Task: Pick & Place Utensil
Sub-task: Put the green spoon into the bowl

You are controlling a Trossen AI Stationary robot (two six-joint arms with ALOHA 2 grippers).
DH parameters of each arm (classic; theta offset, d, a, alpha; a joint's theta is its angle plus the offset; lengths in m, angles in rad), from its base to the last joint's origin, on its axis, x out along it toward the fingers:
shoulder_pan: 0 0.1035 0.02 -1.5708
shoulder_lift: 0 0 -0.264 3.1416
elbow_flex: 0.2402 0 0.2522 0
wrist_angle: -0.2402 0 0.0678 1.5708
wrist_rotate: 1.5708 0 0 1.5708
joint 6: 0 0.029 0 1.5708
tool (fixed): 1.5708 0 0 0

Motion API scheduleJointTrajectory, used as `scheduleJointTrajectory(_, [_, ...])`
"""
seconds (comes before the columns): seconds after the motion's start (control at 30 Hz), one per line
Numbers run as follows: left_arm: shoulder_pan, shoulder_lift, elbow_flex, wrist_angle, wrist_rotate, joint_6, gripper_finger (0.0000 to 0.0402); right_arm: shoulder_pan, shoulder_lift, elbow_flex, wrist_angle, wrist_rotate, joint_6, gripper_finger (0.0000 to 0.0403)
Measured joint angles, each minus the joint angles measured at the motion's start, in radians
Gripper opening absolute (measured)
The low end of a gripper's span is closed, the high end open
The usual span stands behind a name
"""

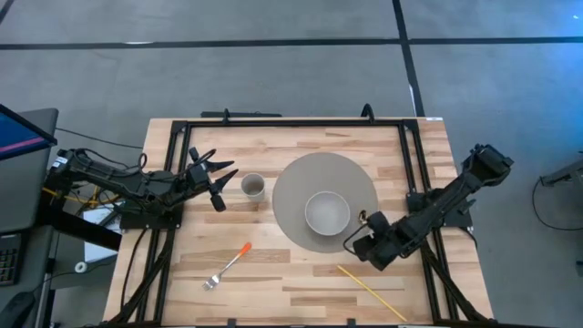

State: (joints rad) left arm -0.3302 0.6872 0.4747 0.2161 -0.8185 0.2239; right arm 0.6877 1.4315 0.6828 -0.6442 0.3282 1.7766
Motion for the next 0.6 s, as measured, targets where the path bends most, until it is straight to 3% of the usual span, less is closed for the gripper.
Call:
scheduleJointTrajectory(0.07, [0.001,0.0,0.0,0.014,0.0,0.009,0.0118,0.0,0.0,-0.024,0.07,0.07,-0.048,0.0134])
scheduleJointTrajectory(0.2, [0.011,0.0,0.001,0.041,0.0,0.034,0.0118,-0.021,-0.001,-0.035,0.037,0.07,-0.04,0.0126])
scheduleJointTrajectory(0.5, [0.034,0.0,0.001,0.04,0.0,0.034,0.0118,-0.018,-0.002,-0.029,0.02,-0.065,-0.024,0.0137])
scheduleJointTrajectory(0.6, [0.034,0.0,0.001,0.039,0.0,0.034,0.0118,-0.009,-0.002,-0.042,0.016,-0.042,-0.024,0.014])
